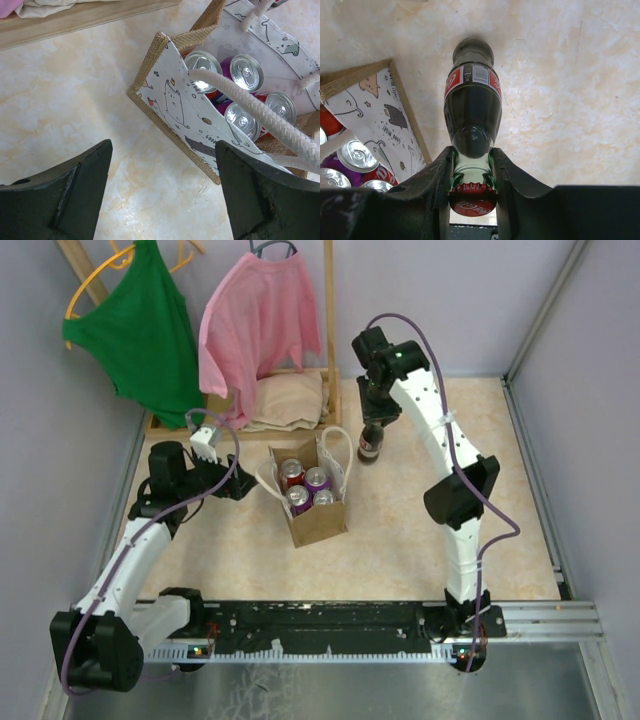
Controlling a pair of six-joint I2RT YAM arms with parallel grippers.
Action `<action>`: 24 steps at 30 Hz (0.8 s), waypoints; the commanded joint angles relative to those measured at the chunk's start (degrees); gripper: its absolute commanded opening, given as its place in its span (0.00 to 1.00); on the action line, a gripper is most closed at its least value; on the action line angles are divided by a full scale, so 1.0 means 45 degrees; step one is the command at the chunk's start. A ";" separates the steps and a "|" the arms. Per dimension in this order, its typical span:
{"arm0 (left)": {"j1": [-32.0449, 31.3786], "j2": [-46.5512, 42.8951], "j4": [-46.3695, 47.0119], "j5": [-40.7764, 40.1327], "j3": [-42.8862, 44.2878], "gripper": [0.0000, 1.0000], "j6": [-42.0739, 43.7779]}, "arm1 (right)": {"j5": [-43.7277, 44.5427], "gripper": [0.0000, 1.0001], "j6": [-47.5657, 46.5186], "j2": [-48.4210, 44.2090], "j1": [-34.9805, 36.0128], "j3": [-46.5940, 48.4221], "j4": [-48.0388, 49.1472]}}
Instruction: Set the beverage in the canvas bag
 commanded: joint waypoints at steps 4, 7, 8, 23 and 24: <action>0.0117 -0.0238 0.0310 -0.0011 -0.0150 0.90 -0.0164 | 0.0516 0.00 -0.0404 -0.1993 0.0012 0.0305 0.3032; 0.0127 -0.0204 0.0332 0.0029 -0.0166 0.89 -0.0206 | 0.0384 0.00 -0.0386 -0.2335 0.0011 0.0510 0.3338; 0.0127 -0.0208 0.0342 0.0039 -0.0161 0.89 -0.0206 | 0.0301 0.00 -0.0342 -0.2474 0.0011 0.0456 0.3470; 0.0120 -0.0179 0.0351 0.0031 -0.0187 0.89 -0.0207 | -0.1674 0.00 0.0199 -0.4033 0.0011 -0.0296 0.6086; 0.0124 -0.0183 0.0349 0.0027 -0.0181 0.89 -0.0206 | -0.1858 0.00 0.0198 -0.4170 0.0011 -0.0416 0.6362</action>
